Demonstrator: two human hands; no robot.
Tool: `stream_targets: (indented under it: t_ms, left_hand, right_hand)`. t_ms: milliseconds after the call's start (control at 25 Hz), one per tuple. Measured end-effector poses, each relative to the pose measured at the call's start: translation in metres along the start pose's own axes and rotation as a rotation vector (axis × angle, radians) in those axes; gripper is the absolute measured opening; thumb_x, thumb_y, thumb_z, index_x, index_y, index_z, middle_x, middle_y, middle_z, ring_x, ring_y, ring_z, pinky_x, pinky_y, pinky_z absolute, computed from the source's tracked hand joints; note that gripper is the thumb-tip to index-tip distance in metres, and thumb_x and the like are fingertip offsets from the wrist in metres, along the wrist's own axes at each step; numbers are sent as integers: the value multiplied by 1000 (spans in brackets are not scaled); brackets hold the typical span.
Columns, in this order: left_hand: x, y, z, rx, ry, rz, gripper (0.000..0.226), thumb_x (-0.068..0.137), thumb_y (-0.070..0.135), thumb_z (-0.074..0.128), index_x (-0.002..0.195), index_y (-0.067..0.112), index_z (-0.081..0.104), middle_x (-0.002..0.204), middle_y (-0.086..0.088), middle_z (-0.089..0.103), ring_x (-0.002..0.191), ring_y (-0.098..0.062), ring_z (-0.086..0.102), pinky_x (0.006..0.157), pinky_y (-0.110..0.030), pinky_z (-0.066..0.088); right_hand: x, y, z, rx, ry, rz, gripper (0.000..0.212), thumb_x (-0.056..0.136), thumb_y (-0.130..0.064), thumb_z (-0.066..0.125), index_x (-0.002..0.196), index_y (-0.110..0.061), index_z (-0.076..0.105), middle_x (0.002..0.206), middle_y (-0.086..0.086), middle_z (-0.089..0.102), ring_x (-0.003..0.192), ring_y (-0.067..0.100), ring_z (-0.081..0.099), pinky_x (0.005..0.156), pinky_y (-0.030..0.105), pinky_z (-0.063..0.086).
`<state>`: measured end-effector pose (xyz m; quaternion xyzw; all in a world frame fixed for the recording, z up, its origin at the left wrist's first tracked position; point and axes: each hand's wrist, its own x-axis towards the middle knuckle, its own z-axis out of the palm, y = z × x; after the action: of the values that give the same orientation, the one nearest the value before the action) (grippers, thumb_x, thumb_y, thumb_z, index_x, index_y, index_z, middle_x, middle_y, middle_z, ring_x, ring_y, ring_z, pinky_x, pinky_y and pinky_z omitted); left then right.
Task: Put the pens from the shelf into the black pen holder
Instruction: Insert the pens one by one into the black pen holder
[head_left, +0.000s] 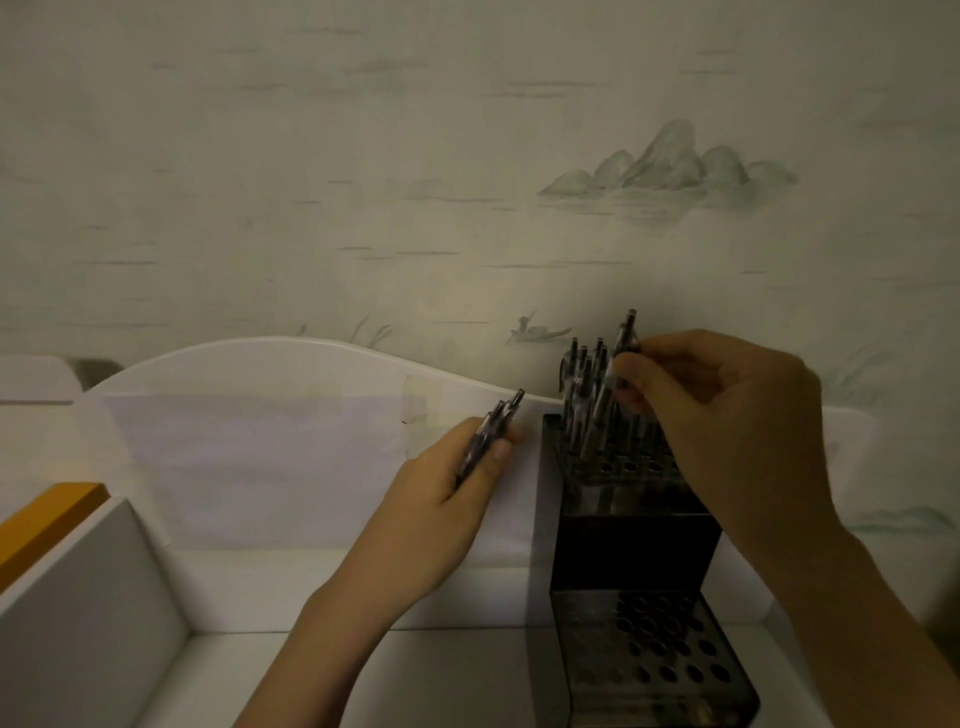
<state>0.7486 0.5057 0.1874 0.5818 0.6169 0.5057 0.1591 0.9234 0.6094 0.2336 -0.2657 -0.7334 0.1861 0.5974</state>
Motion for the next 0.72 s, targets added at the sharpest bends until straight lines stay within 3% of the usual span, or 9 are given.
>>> stream_targets:
  t_ms: [160,320,400,520,600,720]
  left_hand:
    - [2,-2,-1,11,1,-23,32,94,44,43,100,17,60,68,2,45,60,-8,44,61,-34,41]
    - [1,-4,0,9,-45,-44,18,98,31,44,97,29,62,66,6,49,57,-7,45,59,-26,41]
    - [1,-6,2,-1,-64,-40,18,99,27,45,97,32,62,65,8,49,56,-8,45,59,-26,41]
    - [1,-1,5,-21,-105,0,19,99,25,44,97,33,62,61,12,49,56,-5,44,59,-24,38]
    - [1,8,9,-36,-156,27,22,100,20,44,93,32,60,58,19,51,53,3,45,57,-17,36]
    - [-2,18,15,-62,-218,36,29,101,16,42,83,37,53,57,24,53,53,6,46,55,-11,35]
  right_hand:
    - [-2,6,7,-71,-41,28,11,82,-25,74,90,-17,75,74,-9,72,65,4,69,68,32,61]
    - [-9,18,13,-86,-170,178,11,78,-29,77,82,-19,75,68,-10,72,61,3,69,65,33,61]
    - [-9,18,11,-100,-179,189,13,76,-30,79,83,-20,75,68,-12,71,61,1,68,65,26,60]
    - [-18,10,7,-165,-92,59,23,75,-32,79,94,-20,72,72,-16,67,69,-1,65,63,10,52]
    - [-31,4,10,-112,-85,-21,25,77,-35,75,96,-20,72,73,-13,68,68,3,65,60,10,51]
    - [-45,1,18,106,-218,93,29,77,-39,70,99,-22,73,81,-8,73,74,9,69,66,20,57]
